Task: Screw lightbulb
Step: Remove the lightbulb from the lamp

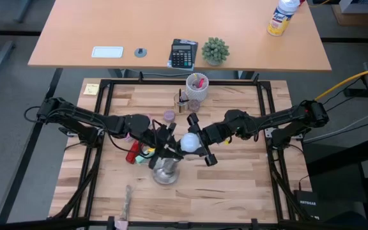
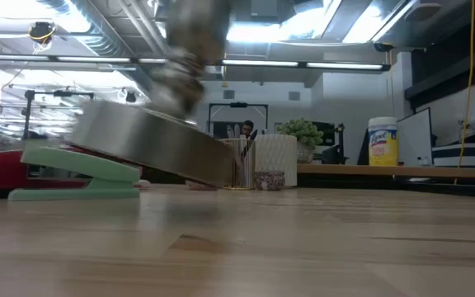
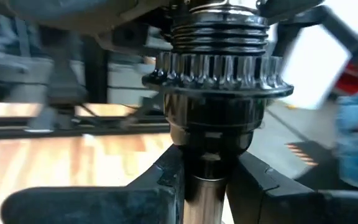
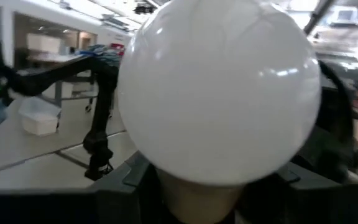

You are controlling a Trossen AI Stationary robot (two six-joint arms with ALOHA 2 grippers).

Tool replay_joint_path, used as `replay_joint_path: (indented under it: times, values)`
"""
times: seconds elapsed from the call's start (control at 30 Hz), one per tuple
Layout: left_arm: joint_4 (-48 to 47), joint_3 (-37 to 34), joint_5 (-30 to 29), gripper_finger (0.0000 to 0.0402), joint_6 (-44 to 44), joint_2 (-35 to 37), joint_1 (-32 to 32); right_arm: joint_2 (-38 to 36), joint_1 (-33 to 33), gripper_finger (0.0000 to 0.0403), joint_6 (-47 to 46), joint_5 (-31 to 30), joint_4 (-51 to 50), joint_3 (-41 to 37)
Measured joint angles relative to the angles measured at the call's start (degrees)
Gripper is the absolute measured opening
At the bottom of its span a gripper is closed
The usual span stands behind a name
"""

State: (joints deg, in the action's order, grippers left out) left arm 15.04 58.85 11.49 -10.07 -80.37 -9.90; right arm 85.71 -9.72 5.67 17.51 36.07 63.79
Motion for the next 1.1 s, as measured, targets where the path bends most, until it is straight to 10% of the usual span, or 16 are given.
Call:
replay_joint_path:
  times: [0.33,1.1]
  values:
    - [0.52,-0.02,-12.22,0.0084,9.39,-1.45,-0.82,-0.02,0.02,0.0174,-3.57,-4.92,-2.28,0.00]
    - [-4.71,-0.07,-11.99,0.0223,-3.03,-1.21,-1.35,-0.07,-0.02,0.0163,-0.78,-4.91,-6.13,0.07]
